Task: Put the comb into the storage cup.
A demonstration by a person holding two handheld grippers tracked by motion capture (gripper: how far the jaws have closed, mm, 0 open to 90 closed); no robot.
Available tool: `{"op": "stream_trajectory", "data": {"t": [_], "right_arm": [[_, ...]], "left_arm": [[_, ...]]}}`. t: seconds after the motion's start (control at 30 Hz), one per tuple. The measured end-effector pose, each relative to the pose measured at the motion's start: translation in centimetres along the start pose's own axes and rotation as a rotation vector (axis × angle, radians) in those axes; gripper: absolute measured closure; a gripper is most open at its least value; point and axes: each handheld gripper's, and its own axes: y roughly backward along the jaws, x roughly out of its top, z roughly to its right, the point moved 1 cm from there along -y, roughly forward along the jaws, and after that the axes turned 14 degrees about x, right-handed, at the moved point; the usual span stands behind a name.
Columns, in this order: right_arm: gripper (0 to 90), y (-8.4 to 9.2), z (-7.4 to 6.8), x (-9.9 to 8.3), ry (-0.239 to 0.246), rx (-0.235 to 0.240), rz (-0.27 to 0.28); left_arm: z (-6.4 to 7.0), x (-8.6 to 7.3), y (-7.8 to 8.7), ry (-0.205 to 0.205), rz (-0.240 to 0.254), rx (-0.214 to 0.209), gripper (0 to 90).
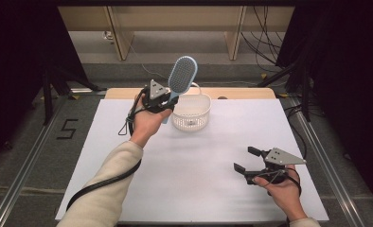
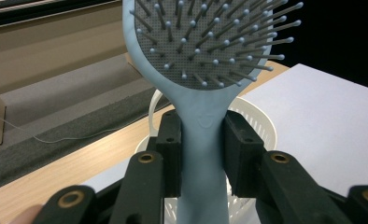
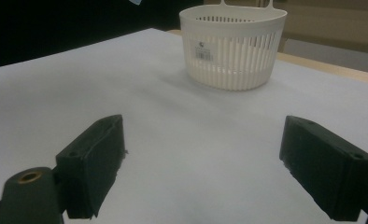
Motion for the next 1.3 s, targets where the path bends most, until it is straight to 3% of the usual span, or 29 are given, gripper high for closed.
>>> {"op": "stream_trajectory", "data": {"t": [1.3], "right_arm": [[15.2, 0.0, 0.0, 0.0, -0.004, 0.004, 0.003]], "left_arm": [[1.1, 1.1, -1.6, -0.013, 0.009, -0.025, 69.9]]}}
